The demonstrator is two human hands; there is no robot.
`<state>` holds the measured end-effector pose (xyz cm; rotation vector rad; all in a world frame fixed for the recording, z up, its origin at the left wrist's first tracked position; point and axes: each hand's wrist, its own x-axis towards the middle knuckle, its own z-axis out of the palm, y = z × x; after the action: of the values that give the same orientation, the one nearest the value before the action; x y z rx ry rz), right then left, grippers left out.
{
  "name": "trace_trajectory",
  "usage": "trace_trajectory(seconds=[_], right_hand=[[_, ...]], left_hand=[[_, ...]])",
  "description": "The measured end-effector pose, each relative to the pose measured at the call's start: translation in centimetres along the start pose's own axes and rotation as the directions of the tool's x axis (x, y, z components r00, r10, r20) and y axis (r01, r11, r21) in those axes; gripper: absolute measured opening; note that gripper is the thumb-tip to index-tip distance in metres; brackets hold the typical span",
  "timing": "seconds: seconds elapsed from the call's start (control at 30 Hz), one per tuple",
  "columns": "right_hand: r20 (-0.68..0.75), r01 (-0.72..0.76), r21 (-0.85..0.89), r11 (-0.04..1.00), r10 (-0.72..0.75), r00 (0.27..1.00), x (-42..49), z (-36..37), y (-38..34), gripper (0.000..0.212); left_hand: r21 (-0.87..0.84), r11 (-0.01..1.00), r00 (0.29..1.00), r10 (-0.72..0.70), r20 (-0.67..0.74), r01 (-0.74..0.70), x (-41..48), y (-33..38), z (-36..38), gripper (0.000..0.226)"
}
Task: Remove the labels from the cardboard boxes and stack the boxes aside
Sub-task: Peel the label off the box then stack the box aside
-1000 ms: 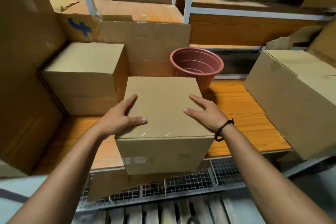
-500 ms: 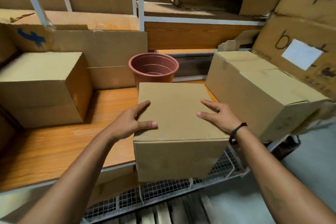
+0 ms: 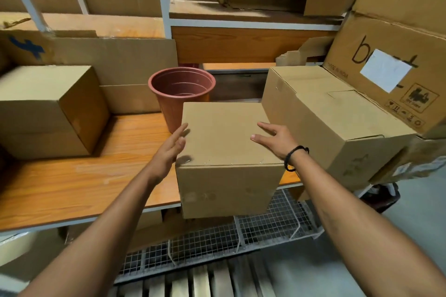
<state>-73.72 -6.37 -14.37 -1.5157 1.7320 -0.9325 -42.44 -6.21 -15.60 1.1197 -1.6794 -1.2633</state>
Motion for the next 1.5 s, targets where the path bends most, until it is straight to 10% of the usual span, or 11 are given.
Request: trace_trajectory(seconds=[0.17, 0.37, 0.5, 0.77, 1.0, 1.2, 1.5], right_hand=[[-0.028, 0.005, -0.335, 0.942, -0.016, 0.999, 0.7, 0.1, -2.0, 0.061], [0.358, 0.393, -0.745, 0.539, -0.174, 0.917, -3.8, 5.6, -5.7, 0.101], [0.314, 0.365, -0.865, 0.343, -0.198, 0.929, -4.0, 7.4, -4.5, 0.11], [0.101, 0.414, -0.637, 0.65, -0.462, 0.881, -5.4, 2.0, -3.2, 0.119], [-0.042, 0.298, -0.56, 0.773, -0.385, 0.922, -6.9, -1.7, -1.6, 0.12], [-0.177, 0.125, -0.484, 0.866, -0.237, 0.955, -8.0, -3.0, 1.5, 0.126], [-0.345, 0.099, -0.262, 0.96, -0.189, 0.919, -9.8, -4.5, 2.5, 0.118]], left_hand=[[0.006, 0.999, 0.995, 0.036, -0.095, -0.036, -2.7, -5.3, 0.7, 0.127], [0.141, 0.99, 1.0, -0.013, 0.003, 0.013, -3.5, -9.8, 2.4, 0.121], [0.116, 0.993, 0.998, -0.013, -0.066, 0.021, -1.8, -9.6, 3.2, 0.114], [0.354, 0.885, 0.939, 0.339, -0.05, -0.301, 1.1, -0.5, 5.6, 0.086], [0.568, 0.73, 0.924, 0.323, 0.203, -0.38, 3.7, 1.8, 7.1, 0.092], [0.436, 0.888, 0.978, 0.196, -0.068, -0.148, 1.2, -3.5, 4.7, 0.097], [0.335, 0.867, 0.874, 0.446, -0.193, -0.369, 1.8, -0.5, 6.5, 0.059]])
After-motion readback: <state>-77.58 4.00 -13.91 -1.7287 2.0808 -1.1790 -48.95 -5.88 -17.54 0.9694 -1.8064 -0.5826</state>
